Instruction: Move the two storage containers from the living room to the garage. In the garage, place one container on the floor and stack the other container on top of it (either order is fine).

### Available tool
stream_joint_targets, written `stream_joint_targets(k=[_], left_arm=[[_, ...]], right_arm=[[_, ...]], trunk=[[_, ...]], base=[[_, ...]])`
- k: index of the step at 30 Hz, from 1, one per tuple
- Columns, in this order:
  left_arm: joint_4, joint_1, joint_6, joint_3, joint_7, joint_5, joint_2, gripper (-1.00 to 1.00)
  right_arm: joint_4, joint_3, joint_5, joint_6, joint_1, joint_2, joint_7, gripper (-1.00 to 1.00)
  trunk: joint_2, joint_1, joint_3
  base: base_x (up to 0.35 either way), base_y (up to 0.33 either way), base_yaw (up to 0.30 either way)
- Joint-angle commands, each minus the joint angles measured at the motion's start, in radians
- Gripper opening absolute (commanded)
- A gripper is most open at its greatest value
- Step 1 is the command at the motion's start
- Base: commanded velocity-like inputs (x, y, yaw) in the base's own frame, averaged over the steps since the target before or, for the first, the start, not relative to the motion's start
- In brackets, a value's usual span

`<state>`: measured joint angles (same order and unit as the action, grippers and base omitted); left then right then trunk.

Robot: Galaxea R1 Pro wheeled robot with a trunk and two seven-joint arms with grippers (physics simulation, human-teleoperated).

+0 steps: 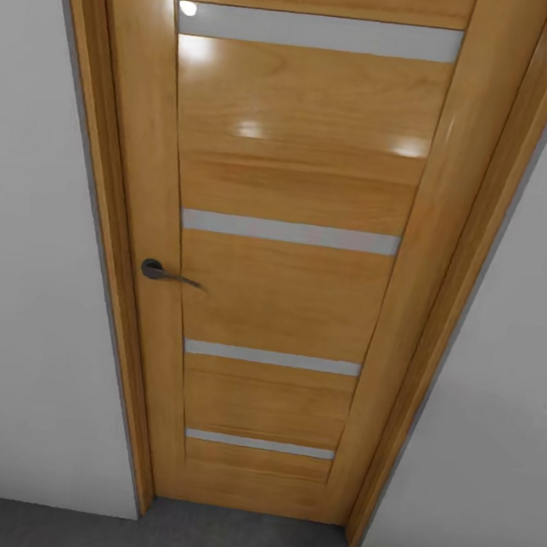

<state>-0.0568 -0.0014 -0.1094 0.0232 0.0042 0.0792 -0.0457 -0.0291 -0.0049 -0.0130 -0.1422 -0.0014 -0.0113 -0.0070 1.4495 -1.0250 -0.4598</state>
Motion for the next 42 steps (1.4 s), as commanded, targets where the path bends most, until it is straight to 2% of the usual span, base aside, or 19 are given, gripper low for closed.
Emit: stream_joint_targets(k=[1,23,26,29,35,42], left_arm=[[0.000,0.000,-0.002,0.001,0.000,0.008,0.000,1.00],[-0.001,0.000,-0.003,0.003,0.003,0.008,0.000,1.00],[-0.002,-0.002,-0.007,0.011,0.005,0.006,-0.002,1.00],[-0.002,-0.002,-0.007,0.011,0.005,0.006,-0.002,1.00],[-0.002,-0.002,-0.007,0.011,0.004,0.010,-0.002,1.00],[-0.002,-0.002,-0.007,0.011,0.004,0.013,-0.002,1.00]], right_arm=[[0.000,0.000,-0.001,-0.002,0.000,0.000,-0.001,1.00],[0.008,0.010,0.004,-0.005,0.000,-0.002,-0.001,1.00],[0.025,-0.008,-0.014,-0.021,0.017,-0.016,-0.010,1.00],[0.042,-0.025,-0.020,-0.020,0.034,-0.015,-0.010,1.00],[0.037,-0.016,-0.009,-0.008,0.069,-0.010,-0.011,1.00],[0.000,-0.005,0.002,-0.005,0.068,-0.009,-0.023,1.00]], trunk=[[0.000,0.000,-0.001],[0.000,0.000,-0.001],[0.000,0.000,-0.001],[0.000,0.000,-0.001],[0.000,0.000,-0.001],[0.000,0.000,-0.001]], base=[[0.000,0.000,-0.056],[0.000,0.089,-0.007],[0.000,0.000,0.000],[0.000,0.000,0.000],[0.000,0.000,0.000],[0.000,0.000,0.000]])
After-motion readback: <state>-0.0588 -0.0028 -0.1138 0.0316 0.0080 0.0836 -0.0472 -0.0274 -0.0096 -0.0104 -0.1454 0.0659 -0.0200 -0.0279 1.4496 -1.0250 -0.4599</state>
